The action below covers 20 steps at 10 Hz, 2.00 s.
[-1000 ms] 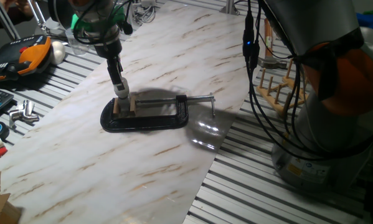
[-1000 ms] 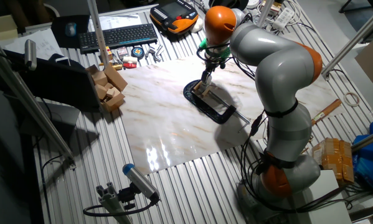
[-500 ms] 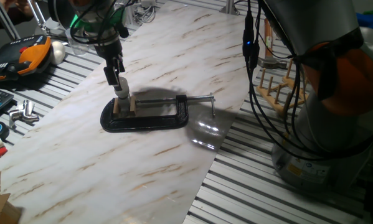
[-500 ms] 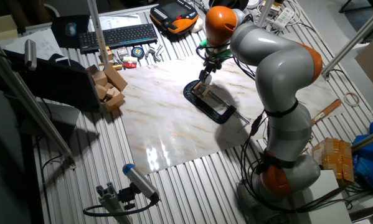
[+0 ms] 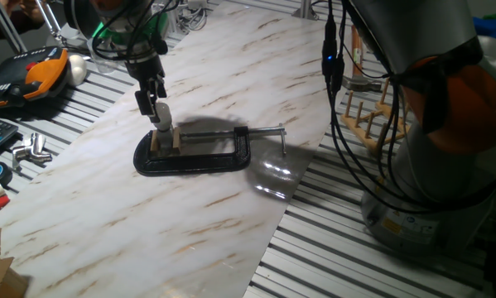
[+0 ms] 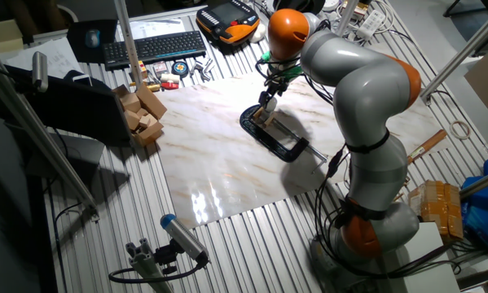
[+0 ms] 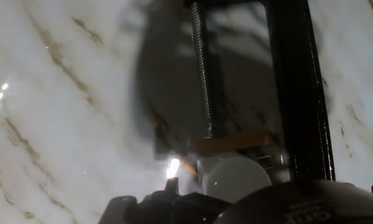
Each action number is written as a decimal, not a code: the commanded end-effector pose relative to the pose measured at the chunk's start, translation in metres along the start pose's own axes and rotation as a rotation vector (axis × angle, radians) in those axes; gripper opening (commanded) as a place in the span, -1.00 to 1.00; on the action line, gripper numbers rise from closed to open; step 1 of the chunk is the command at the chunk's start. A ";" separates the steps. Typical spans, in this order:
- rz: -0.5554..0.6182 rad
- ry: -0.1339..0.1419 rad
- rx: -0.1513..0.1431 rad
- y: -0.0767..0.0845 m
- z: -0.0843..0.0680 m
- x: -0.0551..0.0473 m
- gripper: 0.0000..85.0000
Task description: Take out the light bulb by rotating it
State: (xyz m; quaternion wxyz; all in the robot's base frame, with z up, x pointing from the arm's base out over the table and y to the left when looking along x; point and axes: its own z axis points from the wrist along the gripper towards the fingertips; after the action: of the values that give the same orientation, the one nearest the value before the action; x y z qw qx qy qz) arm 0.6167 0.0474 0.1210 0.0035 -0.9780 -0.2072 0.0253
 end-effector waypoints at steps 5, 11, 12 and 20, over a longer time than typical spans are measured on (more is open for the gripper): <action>-0.013 0.002 0.000 0.000 0.000 0.001 1.00; -0.028 -0.014 0.012 0.000 0.000 0.001 0.60; -0.031 -0.013 0.015 0.000 0.000 0.001 0.60; -0.063 -0.001 -0.001 0.000 0.000 0.001 0.60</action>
State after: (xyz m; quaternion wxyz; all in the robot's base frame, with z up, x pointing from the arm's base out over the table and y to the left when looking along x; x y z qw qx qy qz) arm 0.6176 0.0473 0.1215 0.0039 -0.9709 -0.2381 0.0257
